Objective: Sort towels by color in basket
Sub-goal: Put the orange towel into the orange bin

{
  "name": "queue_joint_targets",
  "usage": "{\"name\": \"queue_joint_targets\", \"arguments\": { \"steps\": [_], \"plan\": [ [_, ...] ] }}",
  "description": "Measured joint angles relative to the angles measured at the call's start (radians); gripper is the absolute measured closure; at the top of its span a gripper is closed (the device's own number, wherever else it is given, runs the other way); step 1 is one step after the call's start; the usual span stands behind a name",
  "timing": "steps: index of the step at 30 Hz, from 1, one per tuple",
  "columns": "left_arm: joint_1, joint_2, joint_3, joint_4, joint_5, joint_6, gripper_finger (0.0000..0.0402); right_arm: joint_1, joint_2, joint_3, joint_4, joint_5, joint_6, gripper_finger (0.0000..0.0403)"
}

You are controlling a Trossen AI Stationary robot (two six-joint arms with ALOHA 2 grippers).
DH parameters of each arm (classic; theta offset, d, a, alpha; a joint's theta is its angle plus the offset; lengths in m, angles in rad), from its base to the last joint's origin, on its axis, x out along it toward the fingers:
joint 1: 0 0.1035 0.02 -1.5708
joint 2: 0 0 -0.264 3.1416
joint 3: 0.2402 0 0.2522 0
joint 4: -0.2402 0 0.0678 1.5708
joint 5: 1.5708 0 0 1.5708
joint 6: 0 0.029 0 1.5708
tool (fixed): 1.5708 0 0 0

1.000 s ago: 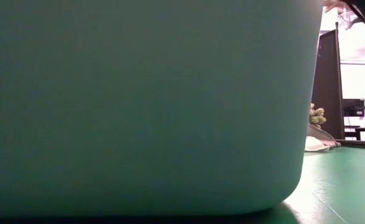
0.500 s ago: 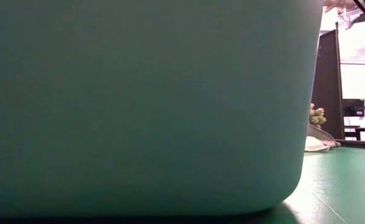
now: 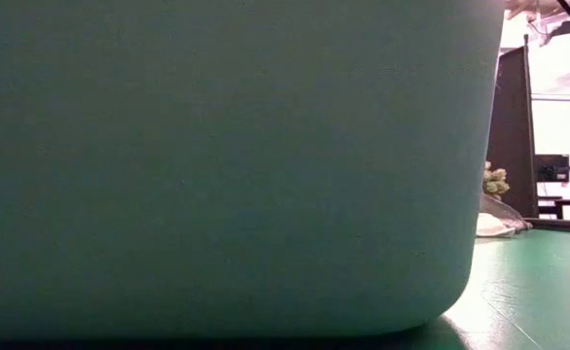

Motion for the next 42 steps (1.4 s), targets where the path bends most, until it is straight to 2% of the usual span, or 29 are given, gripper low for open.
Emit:
{"name": "queue_joint_targets", "arguments": {
  "steps": [5, 12, 16, 23, 28, 34, 38, 42],
  "plan": [
    [0.012, 0.0, -0.037, -0.009, 0.028, -0.059, 0.0401, -0.021, 0.0, 0.0, 0.003, 0.001, 0.0, 0.0241],
    [0.016, 0.0, -0.05, -0.01, 0.072, -0.063, 0.039, -0.025, -0.006, 0.0, -0.023, 0.001, 0.001, 0.0241],
    [0.016, 0.0, -0.028, -0.009, 0.101, -0.049, 0.0342, -0.025, -0.026, 0.0, -0.113, 0.001, 0.001, 0.0241],
    [0.016, 0.0, -0.013, -0.011, 0.109, -0.034, 0.0224, -0.037, -0.089, 0.0, -0.243, 0.002, 0.015, 0.0241],
    [0.017, -0.037, -0.003, -0.028, 0.136, -0.033, 0.0176, -0.042, -0.153, 0.0, -0.33, 0.006, 0.027, 0.0241],
    [0.017, -0.113, 0.072, -0.122, 0.144, 0.015, 0.0166, -0.041, -0.211, 0.0, -0.413, 0.059, 0.029, 0.0241],
    [0.009, -0.161, 0.09, -0.133, 0.207, 0.12, 0.0166, -0.042, -0.23, 0.0, -0.447, 0.104, 0.027, 0.0241],
    [-0.011, -0.218, 0.111, -0.133, 0.211, 0.195, 0.0166, -0.041, -0.23, 0.0, -0.459, 0.113, 0.027, 0.0241]
  ]
}}
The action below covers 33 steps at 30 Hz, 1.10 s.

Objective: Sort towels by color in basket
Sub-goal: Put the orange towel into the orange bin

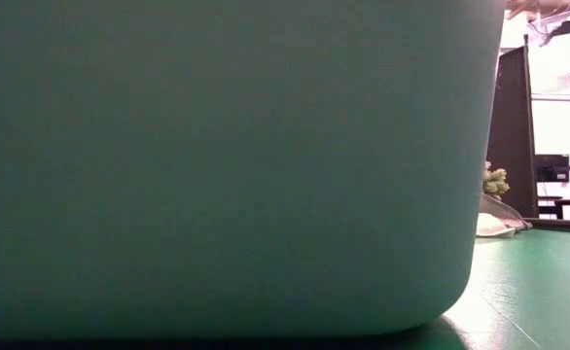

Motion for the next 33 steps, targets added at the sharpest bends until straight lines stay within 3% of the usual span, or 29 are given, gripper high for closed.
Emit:
{"name": "queue_joint_targets", "arguments": {
  "steps": [6, 10, 13, 18, 27, 33],
  "plan": [
    [-0.048, -0.063, 0.016, 0.03, 0.007, 0.02, 0.0166, 0.001, 0.001, 0.0, -0.036, 0.0, 0.007, 0.0241],
    [-0.103, -0.035, 0.016, 0.052, 0.047, -0.038, 0.0166, 0.002, 0.001, 0.0, -0.033, 0.0, 0.01, 0.0241],
    [-0.127, 0.048, 0.0, 0.074, 0.003, -0.079, 0.0166, 0.003, 0.001, 0.0, -0.036, 0.0, 0.011, 0.0241],
    [-0.111, 0.237, -0.013, 0.066, -0.164, -0.124, 0.0166, 0.001, 0.001, 0.0, -0.033, 0.0, 0.025, 0.0241],
    [-0.06, 0.53, -0.013, 0.083, -0.103, -0.187, 0.0166, 0.01, 0.001, 0.0, -0.037, 0.0, 0.036, 0.0241],
    [-0.061, 0.572, 0.018, 0.065, -0.083, -0.154, 0.0166, 0.008, 0.001, 0.0, -0.056, 0.0, 0.038, 0.0241]
  ]
}}
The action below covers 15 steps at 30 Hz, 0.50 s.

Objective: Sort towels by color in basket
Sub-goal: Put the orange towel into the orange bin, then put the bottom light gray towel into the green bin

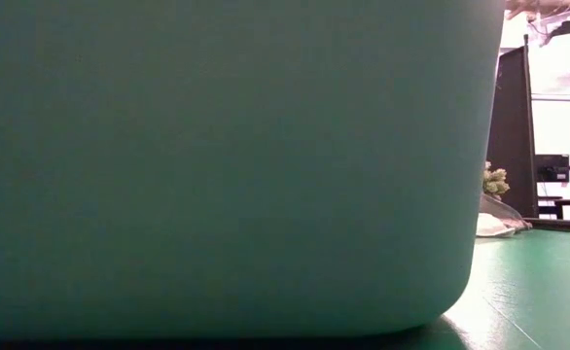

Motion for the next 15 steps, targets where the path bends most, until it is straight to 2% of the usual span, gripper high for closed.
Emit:
{"name": "queue_joint_targets", "arguments": {
  "steps": [3, 10, 15],
  "plan": [
    [0.0, -0.04, 0.03, -0.066, 0.03, 0.01, 0.0166, -0.001, 0.0, 0.0, -0.028, 0.0, 0.007, 0.0241],
    [-0.01, -0.21, 0.12, -0.258, 0.058, 0.01, 0.0166, -0.002, -0.07, 0.0, -0.245, 0.01, 0.078, 0.0241],
    [-0.01, -0.326, 0.127, -0.266, 0.057, 0.024, 0.0166, -0.002, -0.091, 0.0, -0.398, 0.134, 0.116, 0.0241]
  ]
}}
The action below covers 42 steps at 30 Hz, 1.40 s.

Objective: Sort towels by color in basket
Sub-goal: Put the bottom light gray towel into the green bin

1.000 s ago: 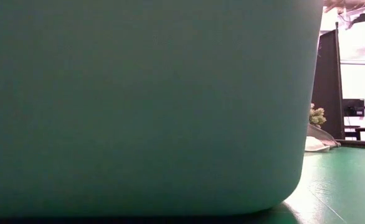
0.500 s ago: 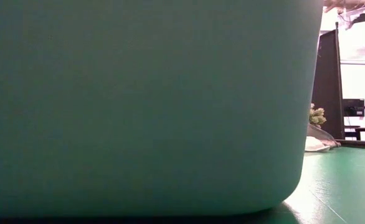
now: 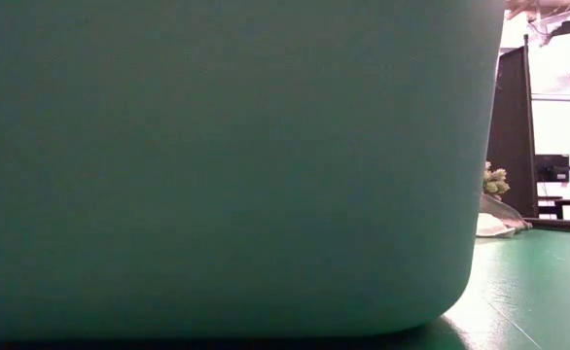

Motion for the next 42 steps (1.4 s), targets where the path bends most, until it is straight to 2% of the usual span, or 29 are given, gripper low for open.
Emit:
{"name": "queue_joint_targets", "arguments": {
  "steps": [5, 10, 15, 21, 25, 30, 34, 38, 42],
  "plan": [
    [0.0, -0.095, 0.0, -0.002, -0.039, 0.025, 0.0166, -0.01, -0.006, 0.0, -0.205, 0.072, 0.051, 0.0241],
    [0.0, -0.152, -0.008, -0.038, -0.256, 0.034, 0.0166, -0.081, -0.035, -0.07, -0.221, 0.072, 0.059, 0.0241],
    [0.006, -0.211, -0.063, -0.008, -0.366, 0.09, 0.0166, -0.174, -0.122, -0.234, -0.101, 0.069, 0.021, 0.0241],
    [0.031, -0.272, -0.096, -0.006, -0.377, 0.126, 0.0166, -0.307, -0.231, -0.519, 0.157, -0.051, -0.054, 0.0241],
    [0.044, -0.301, -0.096, -0.007, -0.377, 0.146, 0.0166, -0.356, -0.241, -0.665, 0.316, -0.086, -0.084, 0.0241],
    [0.073, -0.322, -0.096, -0.008, -0.38, 0.164, 0.0166, -0.366, -0.188, -0.729, 0.411, -0.106, -0.133, 0.0243],
    [0.09, -0.324, -0.096, -0.008, -0.38, 0.169, 0.0166, -0.364, -0.144, -0.731, 0.418, -0.139, -0.142, 0.0278],
    [0.104, -0.324, -0.096, -0.008, -0.38, 0.172, 0.0166, -0.357, -0.133, -0.73, 0.426, -0.186, -0.157, 0.0374],
    [0.108, -0.323, -0.097, -0.015, -0.38, 0.172, 0.0166, -0.344, -0.171, -0.73, 0.421, -0.191, -0.148, 0.0386]
  ]
}}
